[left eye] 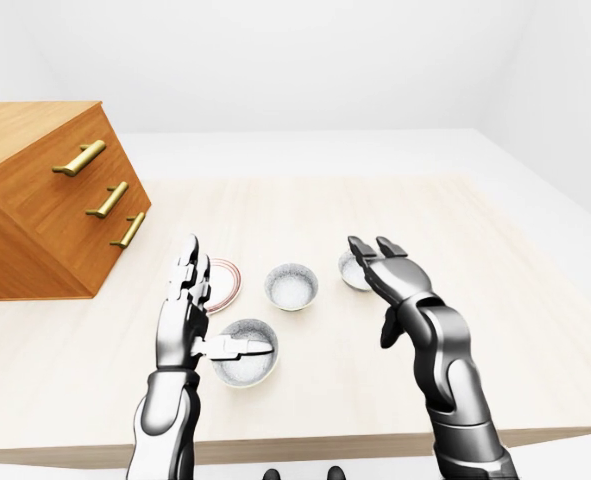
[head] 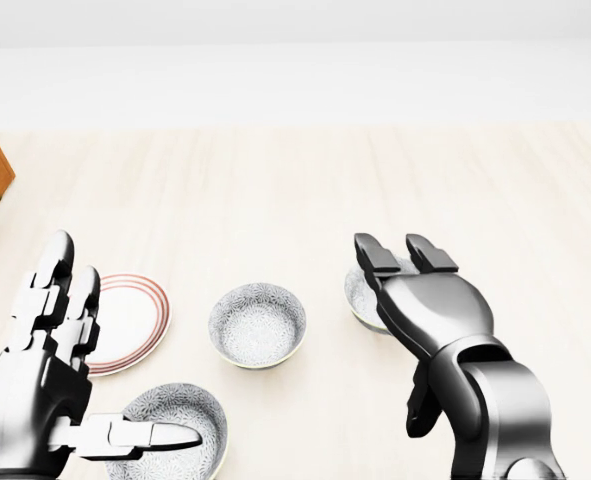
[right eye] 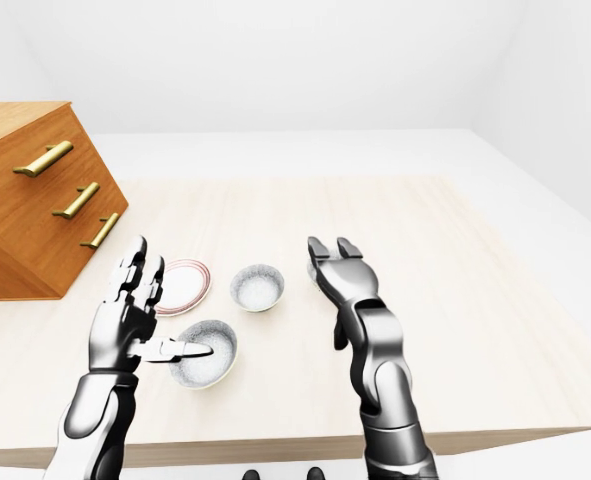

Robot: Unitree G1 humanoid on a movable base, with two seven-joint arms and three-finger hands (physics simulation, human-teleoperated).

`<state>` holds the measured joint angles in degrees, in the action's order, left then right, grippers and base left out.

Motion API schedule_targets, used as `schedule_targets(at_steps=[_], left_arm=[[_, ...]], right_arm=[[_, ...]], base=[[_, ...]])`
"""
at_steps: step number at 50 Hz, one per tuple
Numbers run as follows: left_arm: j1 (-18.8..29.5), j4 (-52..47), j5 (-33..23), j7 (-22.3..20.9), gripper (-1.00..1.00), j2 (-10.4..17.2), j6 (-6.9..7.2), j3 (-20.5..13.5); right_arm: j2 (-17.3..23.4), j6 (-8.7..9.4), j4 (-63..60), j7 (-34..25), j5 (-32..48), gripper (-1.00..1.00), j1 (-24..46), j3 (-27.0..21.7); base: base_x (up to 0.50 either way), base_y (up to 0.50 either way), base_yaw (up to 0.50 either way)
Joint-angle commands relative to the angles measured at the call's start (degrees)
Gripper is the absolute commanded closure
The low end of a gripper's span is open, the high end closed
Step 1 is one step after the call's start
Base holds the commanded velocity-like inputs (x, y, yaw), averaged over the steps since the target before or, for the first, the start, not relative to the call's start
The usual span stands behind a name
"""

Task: Stack the bowl at the front on the bowl in the middle.

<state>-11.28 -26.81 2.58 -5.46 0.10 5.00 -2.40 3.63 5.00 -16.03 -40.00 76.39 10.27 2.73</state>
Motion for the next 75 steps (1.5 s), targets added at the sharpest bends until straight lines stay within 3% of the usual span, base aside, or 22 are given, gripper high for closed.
schedule_targets(at_steps=[1, 21, 42, 54, 66, 75], left_arm=[[-0.15, -0.10, 0.02, -0.22, -1.00, -0.04, 0.00, -0.34], [-0.16, 0.82, -0.30, -0.38, -1.00, 0.03, 0.00, -0.22], [-0.11, 1.52, -0.09, -0.73, -1.00, 0.02, -0.36, -0.87], [0.04, 2.30, -0.08, -0.78, -1.00, 0.05, -0.77, -1.09], [0.10, 2.70, -0.51, -0.80, -1.00, 0.07, -1.15, -0.84], [-0.20, 2.52, -0.54, -0.93, -1.00, 0.08, -1.36, -0.91]], right_arm=[[0.08, 0.00, 6.38, 0.00, 17.13, -1.00, 6.90, -3.18], [0.15, 0.00, 23.32, 0.00, 17.07, -1.00, 14.76, -1.81], [0.98, 0.00, 47.21, 0.00, 3.76, -1.00, 22.05, -0.07], [2.96, 0.00, 62.62, 13.24, -7.64, -1.00, 29.93, 0.39], [4.75, 0.00, 61.80, 14.08, -7.83, -1.00, 30.65, 1.46], [5.24, 0.00, 69.42, 18.11, -8.33, -1.00, 31.61, 1.21]], base=[[0.00, 0.00, 0.00], [0.00, 0.00, 0.00], [0.00, 0.00, 0.00], [0.00, 0.00, 0.00], [0.00, 0.00, 0.00], [0.00, 0.00, 0.00]])
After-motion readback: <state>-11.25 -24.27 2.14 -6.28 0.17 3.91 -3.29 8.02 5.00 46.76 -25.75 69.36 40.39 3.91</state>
